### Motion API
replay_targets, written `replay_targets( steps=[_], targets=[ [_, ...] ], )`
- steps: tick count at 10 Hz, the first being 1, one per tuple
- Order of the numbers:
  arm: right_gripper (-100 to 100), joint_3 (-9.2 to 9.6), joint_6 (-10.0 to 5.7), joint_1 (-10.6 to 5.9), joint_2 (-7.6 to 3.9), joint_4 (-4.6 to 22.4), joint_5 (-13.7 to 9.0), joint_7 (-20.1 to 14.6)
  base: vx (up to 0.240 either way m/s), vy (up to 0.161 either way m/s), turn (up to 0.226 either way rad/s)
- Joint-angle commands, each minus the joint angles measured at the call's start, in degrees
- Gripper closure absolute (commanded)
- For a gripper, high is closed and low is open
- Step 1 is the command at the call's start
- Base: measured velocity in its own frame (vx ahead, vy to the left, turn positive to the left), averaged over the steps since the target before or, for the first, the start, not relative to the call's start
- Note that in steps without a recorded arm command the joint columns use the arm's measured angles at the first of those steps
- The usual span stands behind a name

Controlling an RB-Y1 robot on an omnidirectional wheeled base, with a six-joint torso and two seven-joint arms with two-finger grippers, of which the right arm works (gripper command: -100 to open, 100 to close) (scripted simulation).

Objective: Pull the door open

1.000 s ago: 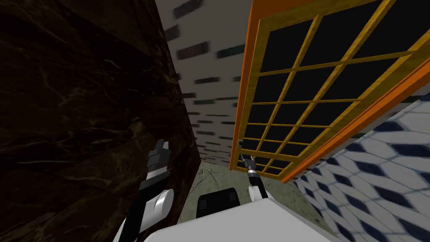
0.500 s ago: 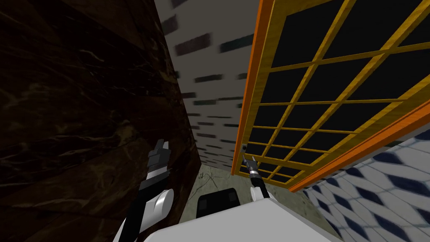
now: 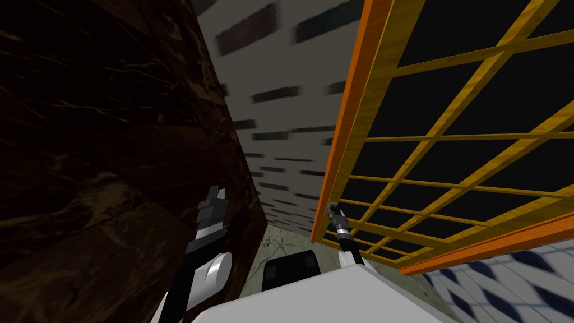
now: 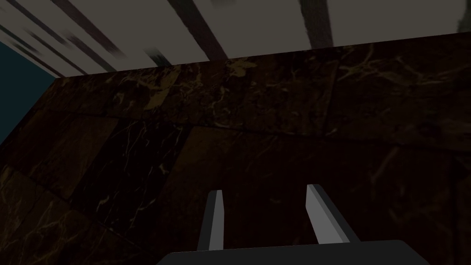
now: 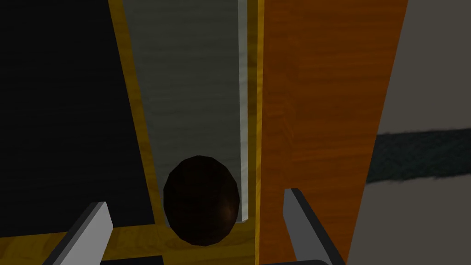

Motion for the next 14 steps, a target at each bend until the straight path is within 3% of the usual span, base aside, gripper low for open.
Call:
replay_targets(
  steps=[1,2,3,8,14],
  targets=[
    [-100,-0.21,-0.18,0.08,-0.22,0.3,-0.1,-0.3,0.135,-0.022,0.003],
    [-100,0.09,-0.38,0.39,0.09,0.7,0.0,-0.2,0.037,0.002,-0.015],
    [100,0.09,-0.38,0.39,0.09,0.7,0.0,-0.2,-0.024,0.010,0.012],
    [100,0.09,-0.38,0.39,0.09,0.7,0.0,-0.2,-0.005,-0.001,0.000],
    [100,1.32,-1.12,1.68,0.14,-0.1,-1.2,-7.0,-0.026,-0.006,0.022]
  ],
)
